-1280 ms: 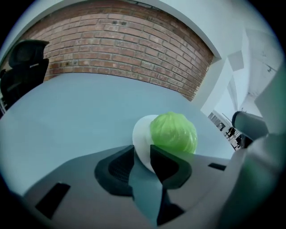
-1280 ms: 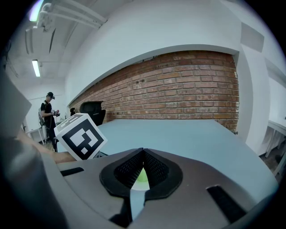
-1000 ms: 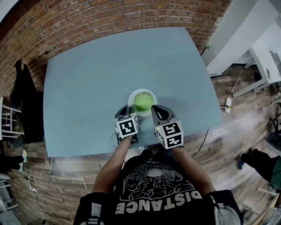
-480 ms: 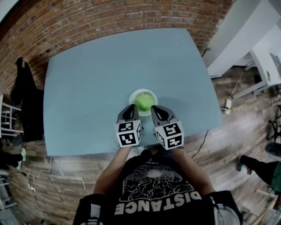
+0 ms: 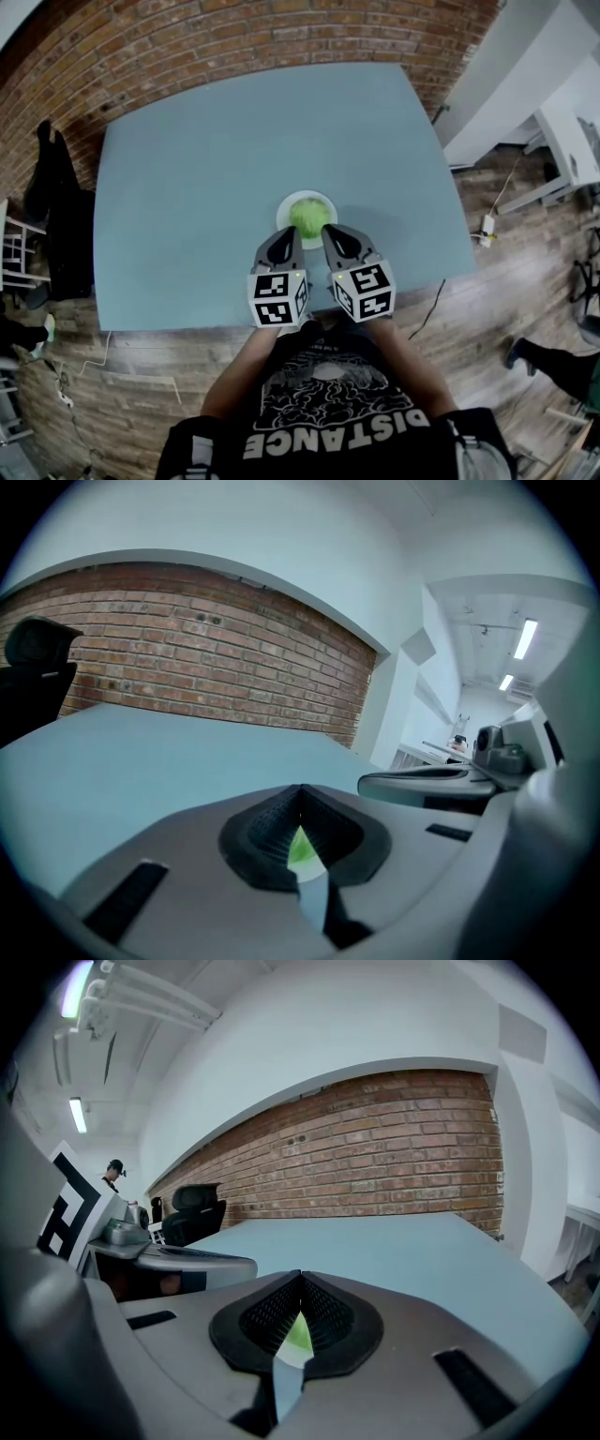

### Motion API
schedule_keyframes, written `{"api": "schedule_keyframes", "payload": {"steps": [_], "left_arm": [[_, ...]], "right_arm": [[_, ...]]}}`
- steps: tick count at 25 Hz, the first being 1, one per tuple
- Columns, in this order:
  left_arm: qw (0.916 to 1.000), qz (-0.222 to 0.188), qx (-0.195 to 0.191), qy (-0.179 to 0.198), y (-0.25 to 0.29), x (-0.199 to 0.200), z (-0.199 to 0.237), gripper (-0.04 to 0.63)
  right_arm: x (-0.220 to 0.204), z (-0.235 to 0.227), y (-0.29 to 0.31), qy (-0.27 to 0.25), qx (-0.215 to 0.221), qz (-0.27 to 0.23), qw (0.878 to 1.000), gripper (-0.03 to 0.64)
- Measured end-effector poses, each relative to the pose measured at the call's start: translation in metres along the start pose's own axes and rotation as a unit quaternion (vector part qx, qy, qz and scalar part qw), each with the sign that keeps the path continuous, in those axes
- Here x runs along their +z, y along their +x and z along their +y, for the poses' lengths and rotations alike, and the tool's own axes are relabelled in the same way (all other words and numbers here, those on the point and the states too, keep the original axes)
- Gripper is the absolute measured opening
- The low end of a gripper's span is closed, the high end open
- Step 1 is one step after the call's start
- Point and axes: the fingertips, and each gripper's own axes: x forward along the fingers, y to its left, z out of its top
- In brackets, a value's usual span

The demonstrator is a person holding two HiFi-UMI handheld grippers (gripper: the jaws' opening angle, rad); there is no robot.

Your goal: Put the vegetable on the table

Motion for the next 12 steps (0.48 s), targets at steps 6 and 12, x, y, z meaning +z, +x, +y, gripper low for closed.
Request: {"api": "schedule_keyframes", "payload": {"steps": [6,12], "left_arm": [[0.9996,-0.013,-0.023,0.011,-0.007,0.007,-0.017,0.002],[0.9993,-0.021,-0.029,0.008,-0.015,0.014,-0.023,0.002]], "right_arm": [[0.006,0.005,-0.007,0.006,0.006,-0.007,1.000,0.007],[0.017,0.011,-0.015,0.006,0.008,-0.022,1.000,0.006]]}}
